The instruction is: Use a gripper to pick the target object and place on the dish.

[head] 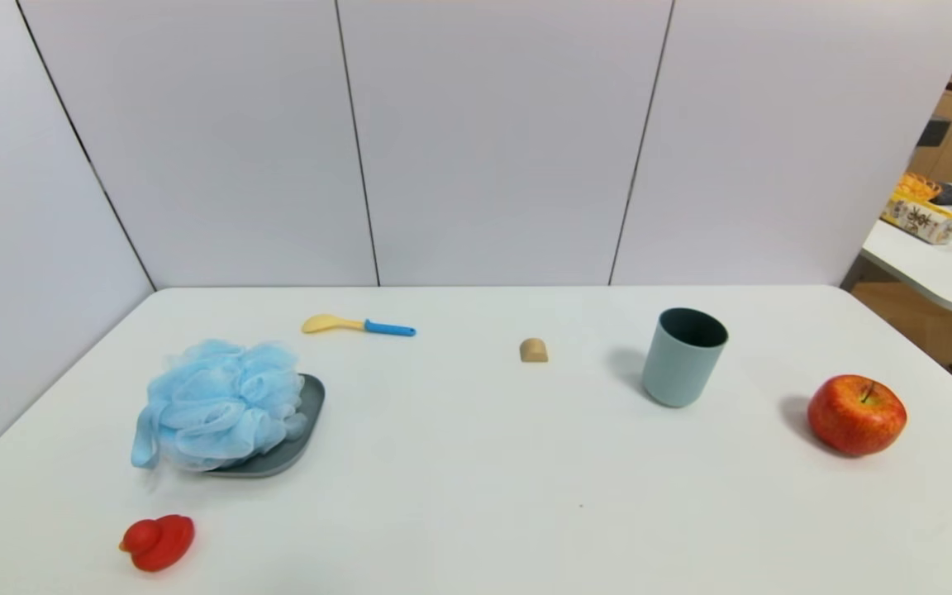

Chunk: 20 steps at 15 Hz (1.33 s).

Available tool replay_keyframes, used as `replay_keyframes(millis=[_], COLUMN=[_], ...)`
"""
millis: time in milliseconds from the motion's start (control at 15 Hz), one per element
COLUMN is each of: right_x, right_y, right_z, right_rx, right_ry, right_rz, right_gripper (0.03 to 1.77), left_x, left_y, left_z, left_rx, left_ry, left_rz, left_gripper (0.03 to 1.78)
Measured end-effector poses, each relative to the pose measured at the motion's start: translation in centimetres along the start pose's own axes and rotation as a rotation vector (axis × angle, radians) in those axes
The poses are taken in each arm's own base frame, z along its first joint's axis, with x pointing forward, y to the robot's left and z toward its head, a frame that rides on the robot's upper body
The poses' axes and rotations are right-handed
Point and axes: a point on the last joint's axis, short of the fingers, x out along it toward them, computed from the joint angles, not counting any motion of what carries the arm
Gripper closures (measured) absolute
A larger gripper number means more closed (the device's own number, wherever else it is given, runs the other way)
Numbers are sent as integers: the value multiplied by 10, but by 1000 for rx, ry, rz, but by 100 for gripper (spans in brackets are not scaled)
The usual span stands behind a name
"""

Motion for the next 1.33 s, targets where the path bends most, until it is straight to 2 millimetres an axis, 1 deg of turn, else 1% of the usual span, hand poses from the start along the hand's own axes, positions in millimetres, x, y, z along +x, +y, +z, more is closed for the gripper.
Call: replay_keyframes(millis=[1333], right_x=[0], right_y=[0], right_z=[0], right_rx=[-3], right_ry=[-1], right_rz=[3], right_gripper=[9], left_x=[0], left_y=[0], left_z=[0], left_rx=[-3], left_ry=[0], left_rz=[0], left_gripper=[12])
